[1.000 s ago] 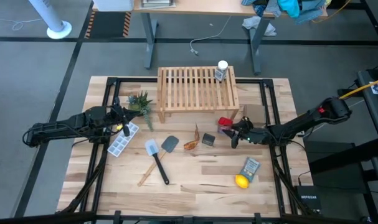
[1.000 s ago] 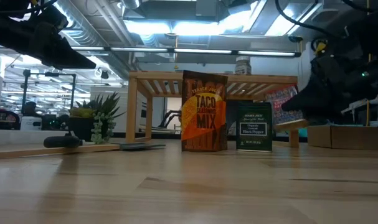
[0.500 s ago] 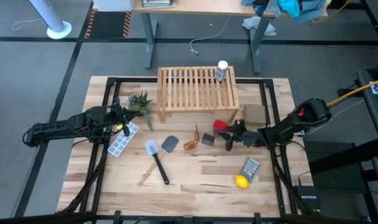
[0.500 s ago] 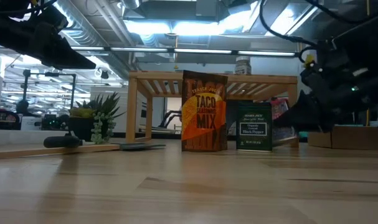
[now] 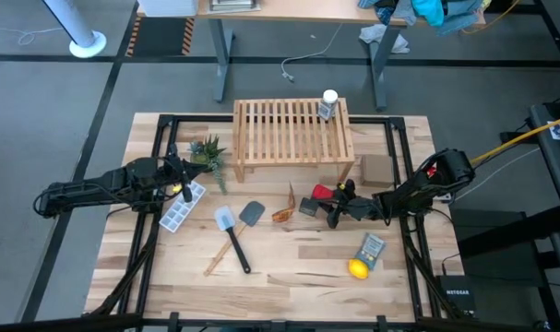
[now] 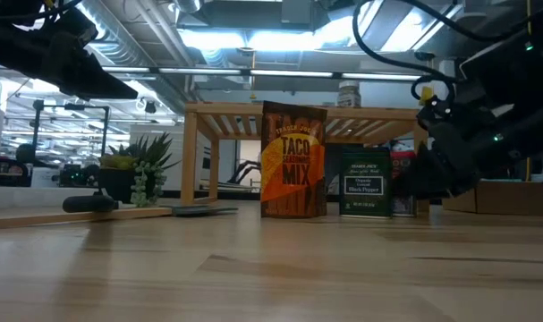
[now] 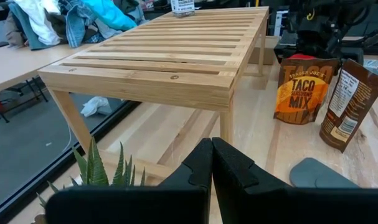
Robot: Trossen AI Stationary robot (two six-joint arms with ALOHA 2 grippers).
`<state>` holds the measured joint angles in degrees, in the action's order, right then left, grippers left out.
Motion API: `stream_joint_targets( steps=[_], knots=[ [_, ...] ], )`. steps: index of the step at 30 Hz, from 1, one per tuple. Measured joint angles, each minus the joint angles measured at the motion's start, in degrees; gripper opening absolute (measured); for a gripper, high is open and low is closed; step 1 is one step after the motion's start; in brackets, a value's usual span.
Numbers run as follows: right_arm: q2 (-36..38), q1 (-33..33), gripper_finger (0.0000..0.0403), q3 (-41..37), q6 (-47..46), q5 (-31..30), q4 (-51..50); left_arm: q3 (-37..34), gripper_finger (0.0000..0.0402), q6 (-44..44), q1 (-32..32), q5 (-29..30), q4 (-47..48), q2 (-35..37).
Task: Shelf spices
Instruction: Remove the red seasoning can from the shelf
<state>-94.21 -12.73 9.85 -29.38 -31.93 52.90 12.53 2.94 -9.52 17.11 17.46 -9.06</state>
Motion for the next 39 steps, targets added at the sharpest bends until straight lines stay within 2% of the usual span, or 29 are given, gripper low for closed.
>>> stream_joint_targets(
  steps=[18, 26, 39],
  knots=[
    [0.29, 0.00, 0.0226, -0.04, 4.39, -1.51, 4.44, 0.00, 0.0004, -0.24, 0.00, -0.01, -0.01, 0.00],
    [4.91, 0.00, 0.0227, -0.04, 6.23, -1.52, 4.23, 0.00, 0.0004, -0.63, 0.00, 0.01, -0.03, 0.00],
    [7.49, 0.00, 0.0227, -0.09, 5.38, -1.48, -2.93, 0.00, 0.0004, -1.08, 0.00, -0.01, 0.08, -0.01]
  ],
)
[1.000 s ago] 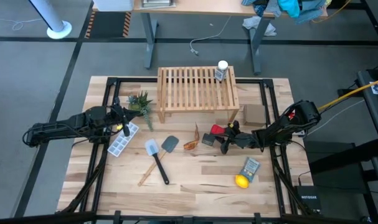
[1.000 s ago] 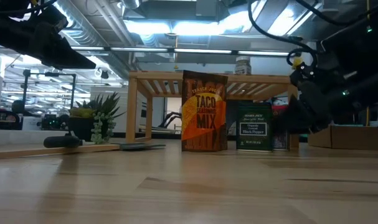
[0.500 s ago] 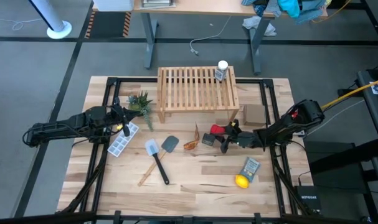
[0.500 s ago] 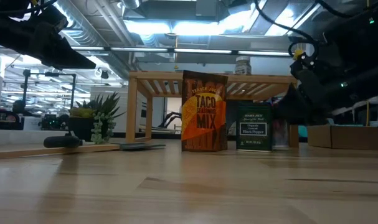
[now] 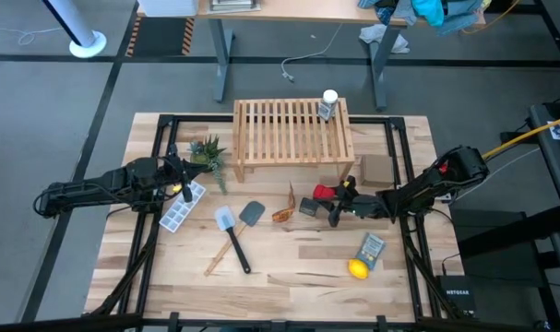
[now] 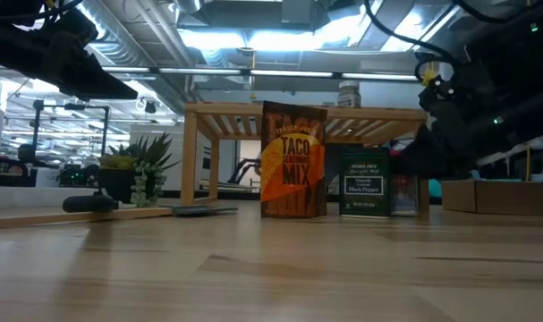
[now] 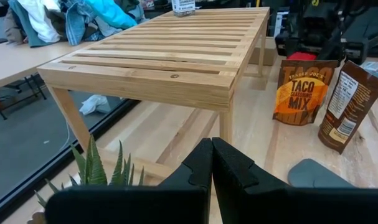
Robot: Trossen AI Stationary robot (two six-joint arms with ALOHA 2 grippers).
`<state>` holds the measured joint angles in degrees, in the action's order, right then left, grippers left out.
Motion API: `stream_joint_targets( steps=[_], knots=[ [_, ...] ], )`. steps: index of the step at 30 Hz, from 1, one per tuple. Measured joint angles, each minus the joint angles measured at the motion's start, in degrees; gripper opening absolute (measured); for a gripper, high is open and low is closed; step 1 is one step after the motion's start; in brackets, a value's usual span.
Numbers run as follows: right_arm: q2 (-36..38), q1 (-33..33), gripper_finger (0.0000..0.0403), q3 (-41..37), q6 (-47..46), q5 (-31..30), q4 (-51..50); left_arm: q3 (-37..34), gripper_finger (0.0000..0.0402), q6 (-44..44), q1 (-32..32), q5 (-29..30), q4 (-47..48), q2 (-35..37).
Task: Shelf spices
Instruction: Remove the red seasoning can from the shelf
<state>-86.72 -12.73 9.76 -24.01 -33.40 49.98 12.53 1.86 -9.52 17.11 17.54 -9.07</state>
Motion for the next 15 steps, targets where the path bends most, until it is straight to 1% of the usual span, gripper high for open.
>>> stream_joint_targets(
  steps=[5, 15],
  knots=[
    [0.00, 0.00, 0.0227, 0.00, -0.09, 2.02, -0.78, 0.00, 0.0004, -0.33, 0.00, 0.00, 0.02, 0.01],
    [0.00, 0.00, 0.0227, 0.02, -0.13, 9.08, -0.47, 0.00, 0.0004, -0.39, 0.00, 0.00, 0.02, 0.01]
  ],
)
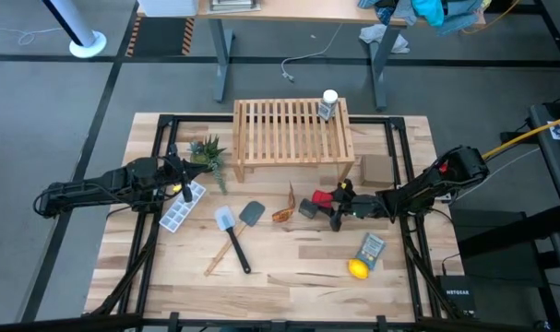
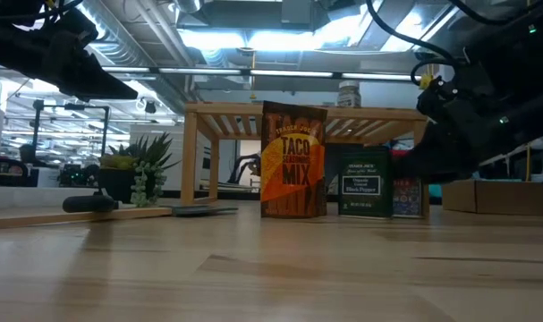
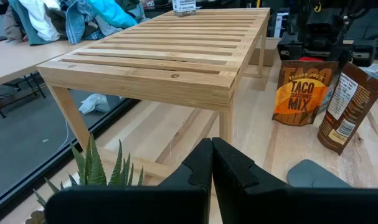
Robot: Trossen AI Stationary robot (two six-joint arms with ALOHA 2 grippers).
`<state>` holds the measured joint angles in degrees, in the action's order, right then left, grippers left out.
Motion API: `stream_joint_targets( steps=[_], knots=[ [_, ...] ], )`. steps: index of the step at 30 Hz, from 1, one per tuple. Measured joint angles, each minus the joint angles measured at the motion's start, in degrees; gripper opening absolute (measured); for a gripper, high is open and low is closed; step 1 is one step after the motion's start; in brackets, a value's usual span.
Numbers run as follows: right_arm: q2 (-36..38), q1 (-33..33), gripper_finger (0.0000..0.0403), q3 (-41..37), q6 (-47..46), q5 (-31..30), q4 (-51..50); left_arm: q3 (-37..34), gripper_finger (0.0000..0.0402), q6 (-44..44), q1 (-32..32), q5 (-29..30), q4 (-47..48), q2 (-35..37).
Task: Shelf spices
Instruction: Remove the red seasoning can from the shelf
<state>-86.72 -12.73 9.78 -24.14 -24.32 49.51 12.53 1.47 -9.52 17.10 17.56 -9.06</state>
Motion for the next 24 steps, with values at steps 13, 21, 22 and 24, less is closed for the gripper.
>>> stream_joint_targets(
  steps=[13, 21, 22, 24],
  knots=[
    [0.00, 0.00, 0.0227, 0.04, -0.15, 2.48, -0.10, 0.00, 0.0004, -0.04, 0.00, 0.00, 0.00, 0.00],
    [-0.02, 0.00, 0.0227, 0.04, 0.42, 2.44, -0.17, 0.00, 0.0004, -0.02, 0.00, 0.00, 0.00, 0.00],
    [-0.02, 0.00, 0.0228, 0.04, 0.42, 2.44, -0.23, 0.00, 0.0004, -0.02, 0.00, 0.00, 0.00, 0.00],
    [-0.02, 0.00, 0.0228, 0.04, 0.42, 2.49, -0.46, 0.00, 0.0004, -0.02, 0.00, 0.00, 0.00, 0.00]
  ],
)
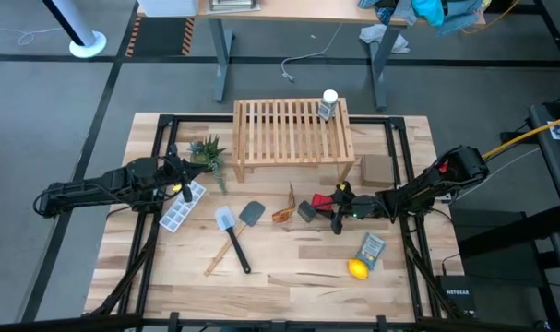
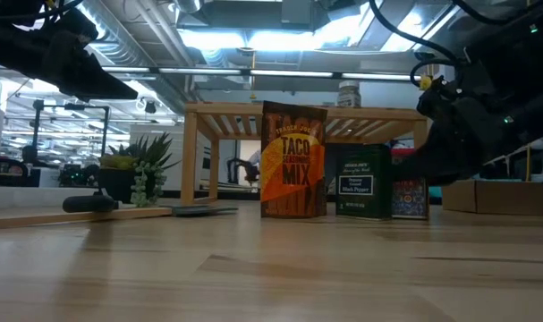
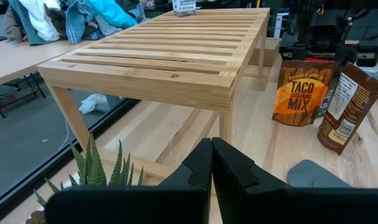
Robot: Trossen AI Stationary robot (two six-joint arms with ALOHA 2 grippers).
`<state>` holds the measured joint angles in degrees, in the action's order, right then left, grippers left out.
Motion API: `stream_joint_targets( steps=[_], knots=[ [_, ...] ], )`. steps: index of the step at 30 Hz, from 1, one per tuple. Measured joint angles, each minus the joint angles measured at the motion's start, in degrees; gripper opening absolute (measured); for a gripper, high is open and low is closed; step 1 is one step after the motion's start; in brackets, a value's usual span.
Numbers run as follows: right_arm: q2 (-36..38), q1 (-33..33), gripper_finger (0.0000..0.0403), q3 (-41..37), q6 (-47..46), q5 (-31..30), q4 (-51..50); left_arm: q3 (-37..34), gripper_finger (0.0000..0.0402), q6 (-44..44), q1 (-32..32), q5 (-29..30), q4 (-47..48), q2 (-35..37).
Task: Shelf spices
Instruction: Remove the red seasoning can from the shelf
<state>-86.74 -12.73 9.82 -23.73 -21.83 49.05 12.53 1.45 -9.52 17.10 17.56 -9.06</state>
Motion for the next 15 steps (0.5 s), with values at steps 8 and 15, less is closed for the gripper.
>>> stream_joint_targets(
  steps=[8, 15],
  knots=[
    [0.00, 0.79, 0.0253, 0.04, -3.94, 2.60, -1.27, 0.00, 0.0004, 0.00, 0.00, 0.00, 0.00, 0.00],
    [-0.02, 3.12, 0.0348, 0.04, -5.79, 8.61, -2.87, 0.00, 0.0004, -0.01, 0.00, 0.01, -0.03, -0.01]
  ],
)
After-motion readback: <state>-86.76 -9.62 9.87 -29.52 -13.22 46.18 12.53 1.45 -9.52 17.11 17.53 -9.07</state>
